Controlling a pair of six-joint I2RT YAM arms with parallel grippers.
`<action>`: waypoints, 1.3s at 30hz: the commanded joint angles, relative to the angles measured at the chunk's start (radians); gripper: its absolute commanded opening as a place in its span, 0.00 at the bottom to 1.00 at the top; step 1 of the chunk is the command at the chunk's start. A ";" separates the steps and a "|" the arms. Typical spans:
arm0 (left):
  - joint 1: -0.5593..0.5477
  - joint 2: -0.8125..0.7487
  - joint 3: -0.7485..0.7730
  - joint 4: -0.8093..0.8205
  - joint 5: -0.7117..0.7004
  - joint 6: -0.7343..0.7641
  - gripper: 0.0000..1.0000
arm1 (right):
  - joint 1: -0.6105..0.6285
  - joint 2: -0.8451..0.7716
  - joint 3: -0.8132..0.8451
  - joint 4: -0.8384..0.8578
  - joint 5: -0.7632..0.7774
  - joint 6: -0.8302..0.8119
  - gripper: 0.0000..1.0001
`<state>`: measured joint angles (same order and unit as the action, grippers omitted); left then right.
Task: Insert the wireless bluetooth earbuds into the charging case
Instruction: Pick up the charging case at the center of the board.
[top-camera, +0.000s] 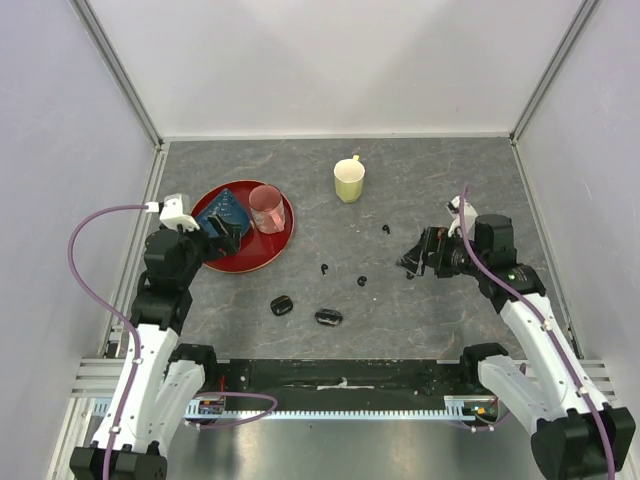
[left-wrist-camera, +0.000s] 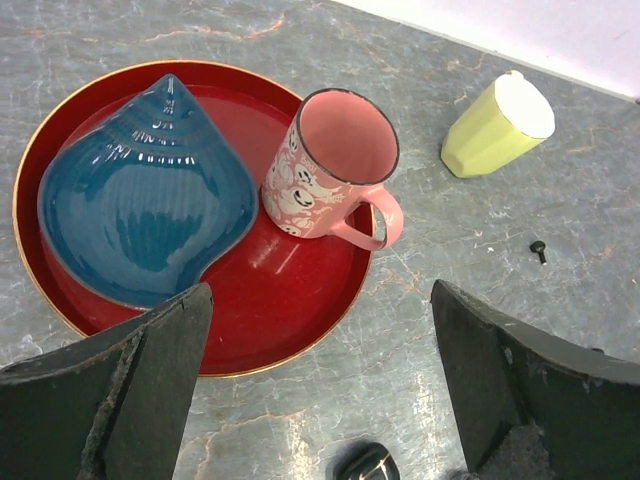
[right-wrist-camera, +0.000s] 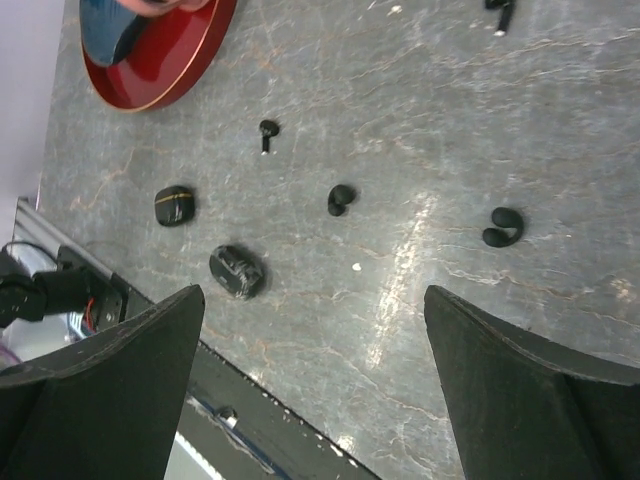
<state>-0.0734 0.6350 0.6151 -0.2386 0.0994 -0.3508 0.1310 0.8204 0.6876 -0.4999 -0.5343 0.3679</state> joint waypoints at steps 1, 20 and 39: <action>0.003 0.015 0.026 -0.028 0.027 -0.011 0.97 | 0.073 0.049 0.110 -0.035 -0.023 -0.079 0.98; 0.003 0.155 0.110 -0.206 0.239 0.022 0.97 | 0.579 0.096 0.187 -0.016 0.468 -0.199 0.98; 0.003 0.147 0.100 -0.185 0.277 0.027 0.97 | 1.176 0.137 0.107 0.096 0.720 -0.360 0.98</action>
<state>-0.0734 0.8021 0.6926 -0.4469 0.3676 -0.3538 1.2640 0.9817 0.8062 -0.4782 0.1398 0.0353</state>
